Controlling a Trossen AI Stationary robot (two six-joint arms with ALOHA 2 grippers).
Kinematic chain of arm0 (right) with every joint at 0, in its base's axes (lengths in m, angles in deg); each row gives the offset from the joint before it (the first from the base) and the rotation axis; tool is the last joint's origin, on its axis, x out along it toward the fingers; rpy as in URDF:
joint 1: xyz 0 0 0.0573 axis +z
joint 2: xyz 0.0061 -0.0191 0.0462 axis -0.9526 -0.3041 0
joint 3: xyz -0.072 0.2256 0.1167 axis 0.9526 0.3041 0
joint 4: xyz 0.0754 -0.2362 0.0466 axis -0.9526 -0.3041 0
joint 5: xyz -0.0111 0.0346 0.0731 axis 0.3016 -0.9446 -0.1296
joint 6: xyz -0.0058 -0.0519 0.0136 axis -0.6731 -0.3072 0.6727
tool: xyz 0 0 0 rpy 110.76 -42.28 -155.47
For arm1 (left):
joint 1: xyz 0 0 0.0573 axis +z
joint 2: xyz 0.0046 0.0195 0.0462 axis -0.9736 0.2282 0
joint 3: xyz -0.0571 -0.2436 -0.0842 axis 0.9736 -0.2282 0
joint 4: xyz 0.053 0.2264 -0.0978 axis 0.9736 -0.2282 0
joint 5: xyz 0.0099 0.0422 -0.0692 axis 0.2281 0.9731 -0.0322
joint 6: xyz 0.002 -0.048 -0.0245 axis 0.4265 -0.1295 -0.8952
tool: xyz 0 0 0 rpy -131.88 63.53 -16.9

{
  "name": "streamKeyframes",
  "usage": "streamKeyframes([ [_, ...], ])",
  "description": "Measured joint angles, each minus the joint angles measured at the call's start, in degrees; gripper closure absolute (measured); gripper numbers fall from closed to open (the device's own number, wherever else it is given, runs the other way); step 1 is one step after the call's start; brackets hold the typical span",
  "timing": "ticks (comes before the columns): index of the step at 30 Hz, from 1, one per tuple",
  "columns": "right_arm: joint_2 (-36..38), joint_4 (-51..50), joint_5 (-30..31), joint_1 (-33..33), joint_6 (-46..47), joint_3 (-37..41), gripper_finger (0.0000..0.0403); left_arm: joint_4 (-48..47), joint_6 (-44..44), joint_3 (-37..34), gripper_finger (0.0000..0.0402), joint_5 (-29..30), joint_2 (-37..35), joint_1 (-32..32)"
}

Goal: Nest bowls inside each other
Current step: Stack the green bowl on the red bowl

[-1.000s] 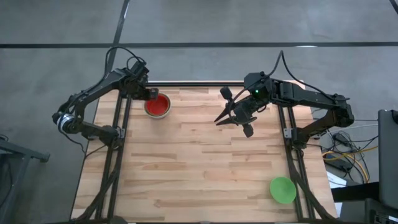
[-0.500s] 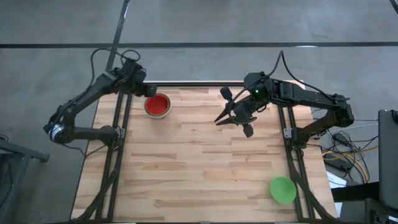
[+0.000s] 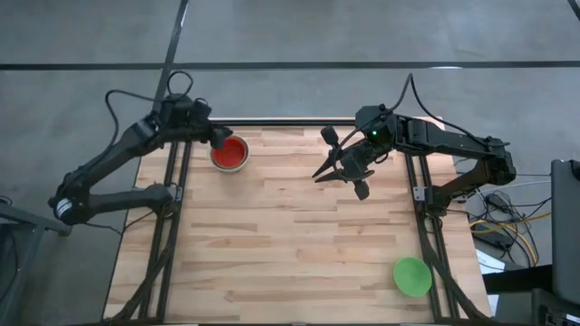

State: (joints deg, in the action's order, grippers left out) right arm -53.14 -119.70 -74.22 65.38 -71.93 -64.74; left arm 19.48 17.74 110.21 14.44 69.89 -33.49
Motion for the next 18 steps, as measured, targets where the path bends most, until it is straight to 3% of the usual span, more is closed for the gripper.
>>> streamKeyframes([
  [8,0.0,0.0,0.0,0.0,0.1,0.0,0.0351,10.3,2.7,-7.6,0.0296,-0.8,-7.2,-6.3],
  [18,0.0,0.0,0.0,0.0,0.0,0.0,0.0351,24.7,6.9,-16.0,0.0296,-8.1,-18.5,-11.7],
])
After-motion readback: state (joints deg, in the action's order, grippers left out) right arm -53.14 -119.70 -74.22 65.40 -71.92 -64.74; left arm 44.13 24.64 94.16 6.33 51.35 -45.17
